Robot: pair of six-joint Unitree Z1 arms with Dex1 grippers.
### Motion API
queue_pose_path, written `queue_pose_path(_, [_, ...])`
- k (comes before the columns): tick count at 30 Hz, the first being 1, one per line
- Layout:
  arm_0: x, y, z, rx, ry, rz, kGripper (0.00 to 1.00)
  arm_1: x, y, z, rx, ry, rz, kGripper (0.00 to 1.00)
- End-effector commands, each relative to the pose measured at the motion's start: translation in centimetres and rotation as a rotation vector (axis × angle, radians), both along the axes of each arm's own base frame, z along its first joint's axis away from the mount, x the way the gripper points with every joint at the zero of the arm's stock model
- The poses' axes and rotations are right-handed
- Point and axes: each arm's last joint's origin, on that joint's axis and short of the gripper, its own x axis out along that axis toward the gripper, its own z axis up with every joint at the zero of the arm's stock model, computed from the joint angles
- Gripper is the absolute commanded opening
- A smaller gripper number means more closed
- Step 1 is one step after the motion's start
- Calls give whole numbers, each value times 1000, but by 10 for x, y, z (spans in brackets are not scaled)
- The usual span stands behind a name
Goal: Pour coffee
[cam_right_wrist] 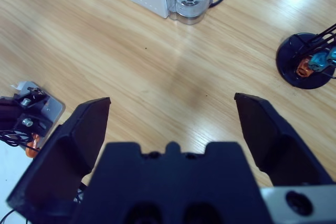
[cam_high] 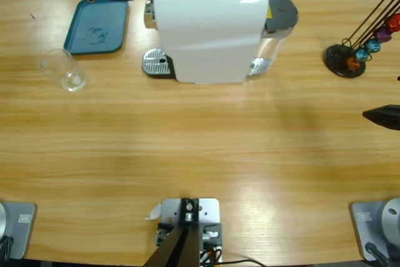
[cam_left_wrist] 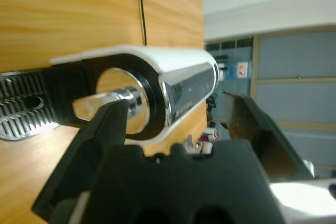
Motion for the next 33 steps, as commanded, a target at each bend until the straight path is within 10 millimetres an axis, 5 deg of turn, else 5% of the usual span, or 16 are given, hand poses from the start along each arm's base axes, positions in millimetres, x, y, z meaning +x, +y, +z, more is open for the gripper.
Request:
queue_pose_path(1, [6, -11, -34, -10, 102, -84, 662, -2, -1, -11, -29, 37, -9, 1000])
queue_pose_path(6, [6, -9, -29, -15, 59, -76, 495, -1, -1, -11, -30, 40, -11, 1000])
queue_pose_path(12, [7, -10, -26, -20, 19, -79, 443, -1, -1, -11, -30, 40, -11, 1000])
queue_pose_path(14, [7, -10, -26, -20, 15, -80, 268, -1, 0, -11, -31, 43, -11, 1000])
queue_pose_path(16, [6, -9, -24, -22, 11, -80, 230, -1, 0, -11, -31, 42, -11, 1000])
queue_pose_path(18, [6, -9, -24, -22, 8, -81, 0, -1, 0, -11, -31, 42, -11, 1000])
queue_pose_path(29, [0, -13, -21, -23, -27, -106, 0, -1, 0, -11, -28, 42, -9, 982])
queue_pose_path(33, [-5, -17, 16, -73, -119, -114, 0, -2, -1, -11, -28, 39, -10, 982])
